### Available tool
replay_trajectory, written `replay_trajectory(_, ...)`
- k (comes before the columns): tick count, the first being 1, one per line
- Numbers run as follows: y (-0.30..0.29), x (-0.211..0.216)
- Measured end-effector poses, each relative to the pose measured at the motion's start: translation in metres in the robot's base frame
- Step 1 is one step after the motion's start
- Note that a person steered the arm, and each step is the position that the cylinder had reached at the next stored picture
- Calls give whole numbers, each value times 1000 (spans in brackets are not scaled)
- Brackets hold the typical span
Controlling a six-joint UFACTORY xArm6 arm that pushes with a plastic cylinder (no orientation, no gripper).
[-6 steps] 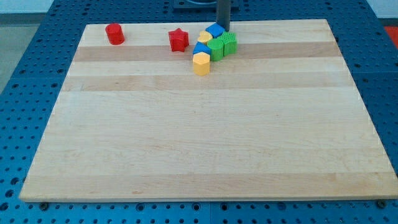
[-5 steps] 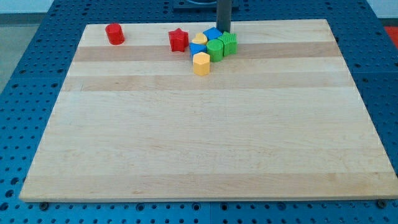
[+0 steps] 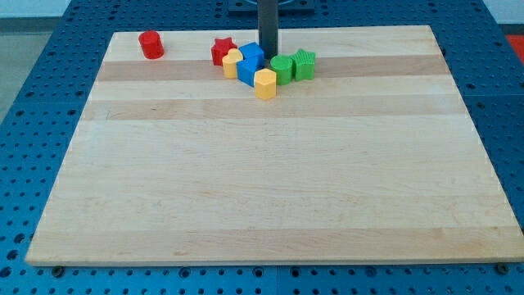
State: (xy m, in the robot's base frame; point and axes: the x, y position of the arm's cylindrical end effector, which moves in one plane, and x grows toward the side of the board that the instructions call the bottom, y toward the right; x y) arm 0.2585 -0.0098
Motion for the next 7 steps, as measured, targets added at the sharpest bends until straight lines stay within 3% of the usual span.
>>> replay_trajectory(4,38,92)
replay_trajectory(5,77,93)
replay_trajectory(7,90,58)
